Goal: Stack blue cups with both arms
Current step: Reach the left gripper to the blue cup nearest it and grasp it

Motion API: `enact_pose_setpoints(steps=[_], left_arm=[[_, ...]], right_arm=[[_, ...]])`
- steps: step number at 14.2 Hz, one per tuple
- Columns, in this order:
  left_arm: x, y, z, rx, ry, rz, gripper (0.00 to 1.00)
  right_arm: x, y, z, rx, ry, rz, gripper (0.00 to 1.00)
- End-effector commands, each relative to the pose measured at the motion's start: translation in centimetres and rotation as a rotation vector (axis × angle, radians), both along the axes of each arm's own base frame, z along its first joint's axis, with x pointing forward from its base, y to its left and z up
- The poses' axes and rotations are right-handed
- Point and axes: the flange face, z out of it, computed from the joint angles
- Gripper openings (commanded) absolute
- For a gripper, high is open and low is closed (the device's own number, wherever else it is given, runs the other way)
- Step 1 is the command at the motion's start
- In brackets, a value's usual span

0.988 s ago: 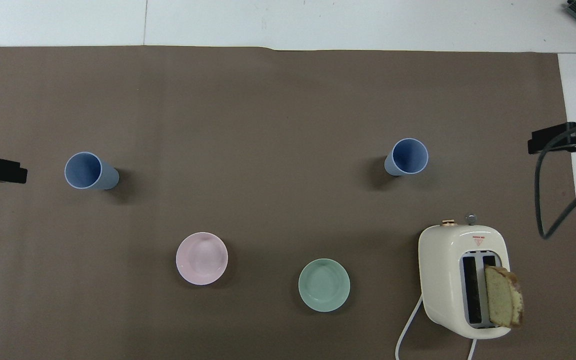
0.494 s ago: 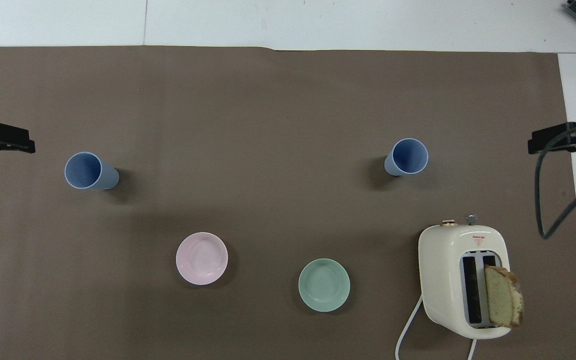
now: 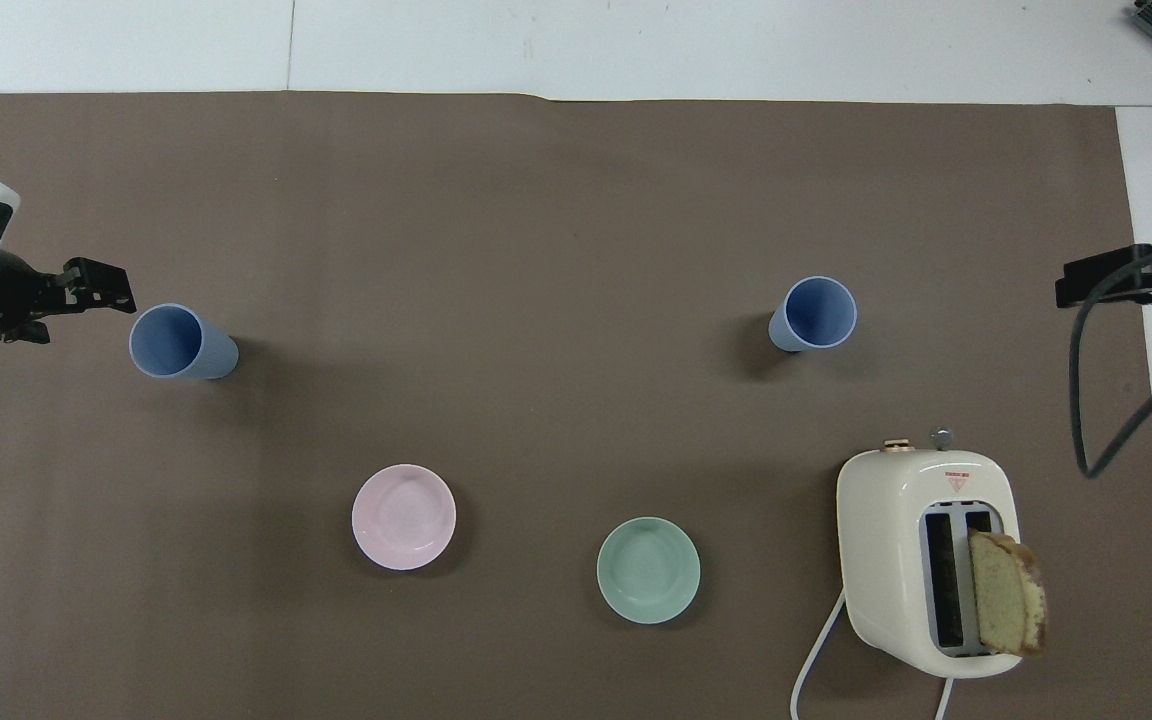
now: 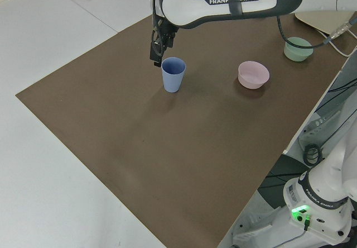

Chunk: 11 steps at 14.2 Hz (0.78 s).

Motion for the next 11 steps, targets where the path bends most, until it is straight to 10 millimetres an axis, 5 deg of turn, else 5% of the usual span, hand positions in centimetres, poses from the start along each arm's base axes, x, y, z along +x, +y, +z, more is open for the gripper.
enact_pose_setpoints(steps=[1, 6, 7, 8, 9, 11], left_arm=[[-0.6, 0.1, -3.3, 0.002, -0.007, 0.031, 1.00], [-1.5, -0.6, -5.9, 0.000, 0.010, 0.034, 1.00], [-1.6, -0.5, -6.0, -0.001, 0.012, 0.037, 0.82], [-1.6, -0.3, -6.0, -0.009, 0.013, 0.057, 0.20], [-1.5, -0.3, -5.9, -0.014, 0.011, 0.056, 0.00], [-1.4, -0.7, -5.8, -0.015, 0.007, 0.049, 0.00]], right_arm=[[-0.7, -0.3, 0.1, 0.018, 0.004, 0.008, 1.00], [-0.7, -0.3, 0.1, 0.018, 0.004, 0.008, 1.00], [-0.7, -0.3, 0.1, 0.018, 0.004, 0.010, 1.00], [-0.7, -0.3, 0.1, 0.018, 0.004, 0.010, 1.00], [-0.7, -0.3, 0.1, 0.018, 0.004, 0.010, 1.00], [-0.7, -0.3, 0.1, 0.018, 0.004, 0.010, 1.00]])
